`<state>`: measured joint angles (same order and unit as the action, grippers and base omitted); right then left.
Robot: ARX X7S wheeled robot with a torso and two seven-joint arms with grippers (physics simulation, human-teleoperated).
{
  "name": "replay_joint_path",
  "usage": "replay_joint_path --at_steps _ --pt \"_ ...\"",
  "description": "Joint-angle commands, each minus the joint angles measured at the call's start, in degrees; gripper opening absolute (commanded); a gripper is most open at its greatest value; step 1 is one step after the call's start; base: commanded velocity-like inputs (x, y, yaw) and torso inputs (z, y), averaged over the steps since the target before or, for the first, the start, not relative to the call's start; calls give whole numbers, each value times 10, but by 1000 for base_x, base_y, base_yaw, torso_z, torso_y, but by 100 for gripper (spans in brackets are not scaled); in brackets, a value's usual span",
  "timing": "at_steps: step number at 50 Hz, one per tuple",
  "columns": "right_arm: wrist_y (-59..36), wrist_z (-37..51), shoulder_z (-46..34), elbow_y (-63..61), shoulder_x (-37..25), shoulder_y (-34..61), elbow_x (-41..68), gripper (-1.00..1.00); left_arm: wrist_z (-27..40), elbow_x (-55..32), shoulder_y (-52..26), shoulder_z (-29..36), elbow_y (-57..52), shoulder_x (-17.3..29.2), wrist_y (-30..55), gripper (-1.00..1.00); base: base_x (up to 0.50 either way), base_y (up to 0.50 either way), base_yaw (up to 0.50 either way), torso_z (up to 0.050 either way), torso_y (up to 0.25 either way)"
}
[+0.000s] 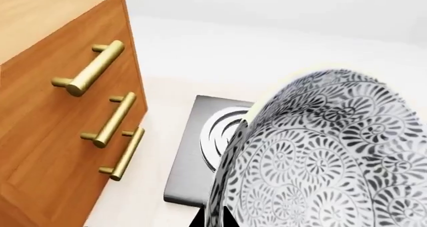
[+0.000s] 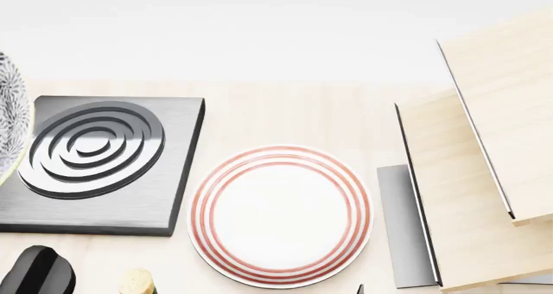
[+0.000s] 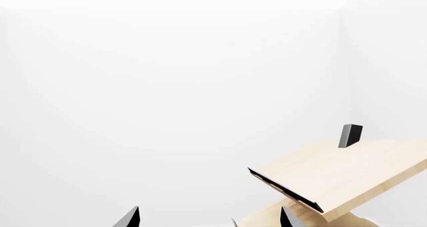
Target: Pick up the akita bowl and put it on the plate.
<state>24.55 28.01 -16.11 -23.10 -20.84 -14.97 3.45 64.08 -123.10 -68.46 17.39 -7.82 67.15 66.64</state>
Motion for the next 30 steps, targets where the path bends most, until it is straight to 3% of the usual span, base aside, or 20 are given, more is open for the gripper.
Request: replay_joint_path --at_steps 1,18,30 --pt "0 2 -1 6 0 3 2 100 -43 0 30 -34 28 -38 -64 -100 0 0 0 0 0" --pt "4 2 -4 16 -1 7 6 100 -65 -1 39 -47 71 -122 -147 -100 0 0 0 0 1" --pt "12 2 -2 25 -4 9 17 100 -69 73 -11 0 133 -215 -174 -100 0 0 0 0 1"
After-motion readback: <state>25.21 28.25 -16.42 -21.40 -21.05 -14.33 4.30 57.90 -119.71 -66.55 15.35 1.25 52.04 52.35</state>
